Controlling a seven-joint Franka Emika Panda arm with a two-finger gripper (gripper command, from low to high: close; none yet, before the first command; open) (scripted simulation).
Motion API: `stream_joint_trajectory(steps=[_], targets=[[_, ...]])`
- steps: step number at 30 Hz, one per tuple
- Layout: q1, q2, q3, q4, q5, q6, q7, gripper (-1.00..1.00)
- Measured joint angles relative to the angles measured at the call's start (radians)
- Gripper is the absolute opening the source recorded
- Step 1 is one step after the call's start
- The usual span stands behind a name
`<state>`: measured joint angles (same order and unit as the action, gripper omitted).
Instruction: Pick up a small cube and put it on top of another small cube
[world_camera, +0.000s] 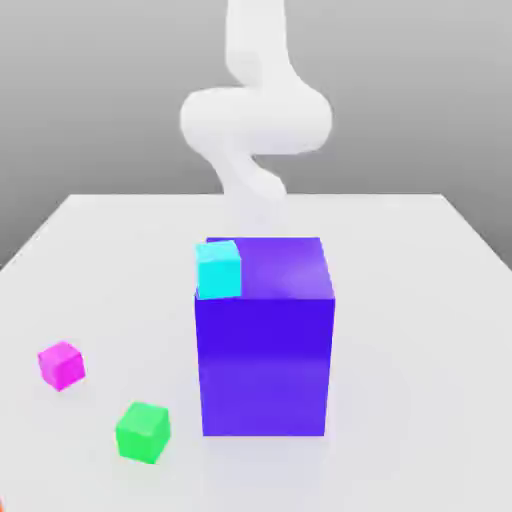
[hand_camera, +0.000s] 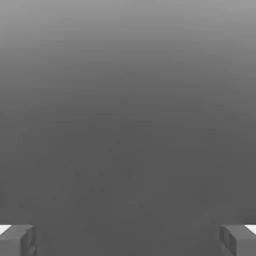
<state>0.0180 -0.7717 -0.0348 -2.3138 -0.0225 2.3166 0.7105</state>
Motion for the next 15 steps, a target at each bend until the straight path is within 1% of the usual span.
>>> stream_joint_trajectory(steps=[15], targets=[[0.103,0.154,-0.236,-0.081,-0.116,0.096,-0.554,0.00]])
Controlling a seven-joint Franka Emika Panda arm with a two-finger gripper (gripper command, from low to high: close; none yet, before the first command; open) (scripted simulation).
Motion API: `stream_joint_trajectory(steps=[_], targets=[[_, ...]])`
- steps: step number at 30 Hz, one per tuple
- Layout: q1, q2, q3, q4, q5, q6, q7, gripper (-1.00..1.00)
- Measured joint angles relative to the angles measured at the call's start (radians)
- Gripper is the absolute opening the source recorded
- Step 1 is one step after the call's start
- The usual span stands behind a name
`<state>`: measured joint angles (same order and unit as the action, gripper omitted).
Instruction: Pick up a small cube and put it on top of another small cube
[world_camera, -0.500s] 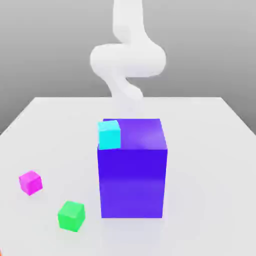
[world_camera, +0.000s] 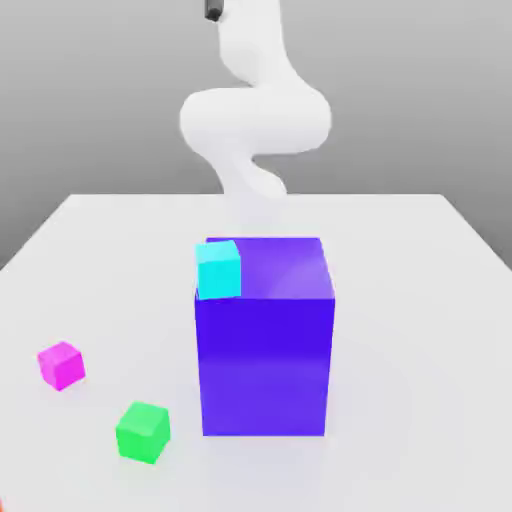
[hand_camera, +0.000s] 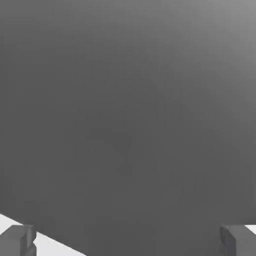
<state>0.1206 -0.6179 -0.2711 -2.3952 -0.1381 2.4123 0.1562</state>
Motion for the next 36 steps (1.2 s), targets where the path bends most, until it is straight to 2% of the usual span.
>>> stream_joint_trajectory(steps=[21,36], targets=[[0.130,0.187,-0.378,-0.112,-0.099,0.132,-0.812,0.00],[0.251,0.327,-0.693,-0.194,-0.118,0.233,-1.431,0.00]])
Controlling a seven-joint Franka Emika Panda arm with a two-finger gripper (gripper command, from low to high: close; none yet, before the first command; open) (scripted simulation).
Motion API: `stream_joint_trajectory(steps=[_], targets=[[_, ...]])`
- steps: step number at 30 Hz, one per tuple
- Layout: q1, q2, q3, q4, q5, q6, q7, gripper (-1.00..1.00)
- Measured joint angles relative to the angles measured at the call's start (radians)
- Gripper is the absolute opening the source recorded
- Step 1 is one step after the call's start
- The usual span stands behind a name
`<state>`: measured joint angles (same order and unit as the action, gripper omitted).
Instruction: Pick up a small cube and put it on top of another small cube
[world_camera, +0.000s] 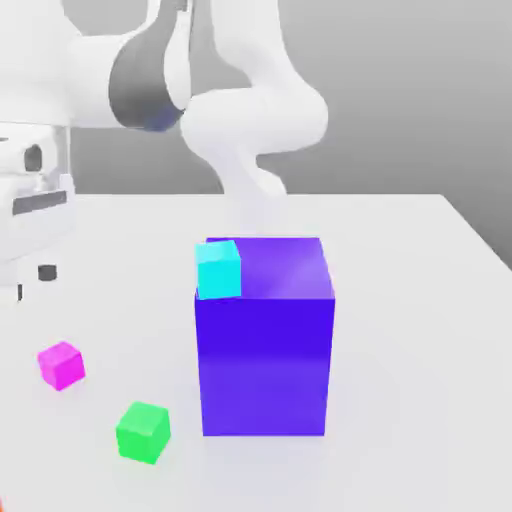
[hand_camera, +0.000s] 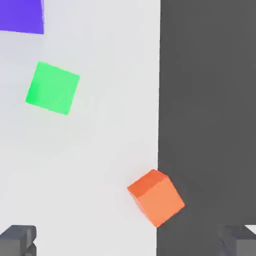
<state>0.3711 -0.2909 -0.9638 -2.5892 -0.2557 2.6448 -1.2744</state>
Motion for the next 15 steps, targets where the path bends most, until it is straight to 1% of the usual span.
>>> stream_joint_trajectory(steps=[6,10,13,14,15], targets=[[0.081,0.064,-0.155,-0.034,0.019,0.043,-0.266,0.00],[0.160,0.115,-0.280,-0.058,0.056,0.074,-0.461,0.00],[0.266,0.157,-0.416,-0.076,0.100,0.098,-0.619,0.00],[0.324,0.167,-0.486,-0.081,0.106,0.105,-0.665,0.00],[0.393,0.168,-0.568,-0.086,0.091,0.111,-0.697,0.00]])
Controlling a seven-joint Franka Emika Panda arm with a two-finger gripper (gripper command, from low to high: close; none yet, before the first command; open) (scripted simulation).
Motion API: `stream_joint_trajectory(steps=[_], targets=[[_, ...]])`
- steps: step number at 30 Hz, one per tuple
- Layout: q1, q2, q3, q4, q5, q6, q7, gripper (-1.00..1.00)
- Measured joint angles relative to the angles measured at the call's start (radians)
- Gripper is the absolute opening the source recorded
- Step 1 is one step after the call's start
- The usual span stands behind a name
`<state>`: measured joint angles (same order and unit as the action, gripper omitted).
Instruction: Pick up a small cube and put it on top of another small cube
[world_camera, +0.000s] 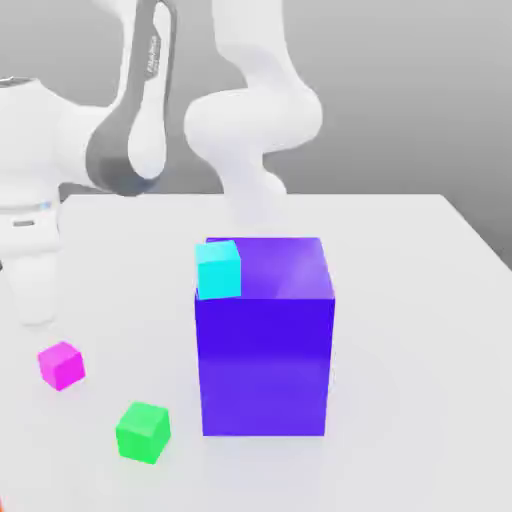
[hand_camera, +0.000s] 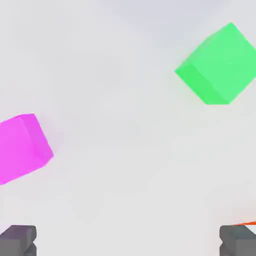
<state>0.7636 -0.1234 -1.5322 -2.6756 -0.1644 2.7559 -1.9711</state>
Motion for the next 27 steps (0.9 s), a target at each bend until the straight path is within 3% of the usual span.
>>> stream_joint_trajectory(steps=[4,10,17,18,24,27], targets=[[0.202,-0.044,-0.283,-0.014,-0.170,0.010,-0.047,0.00],[0.338,-0.121,-0.542,-0.022,-0.432,0.008,-0.098,0.00],[0.622,-0.302,-0.908,0.060,-0.814,0.057,0.155,0.00],[0.652,-0.328,-0.946,0.072,-0.861,0.065,0.193,-1.00],[0.667,-0.341,-0.965,0.078,-0.884,0.069,0.211,-1.00],[0.611,-0.297,-0.895,0.058,-0.808,0.051,0.150,-1.00]])
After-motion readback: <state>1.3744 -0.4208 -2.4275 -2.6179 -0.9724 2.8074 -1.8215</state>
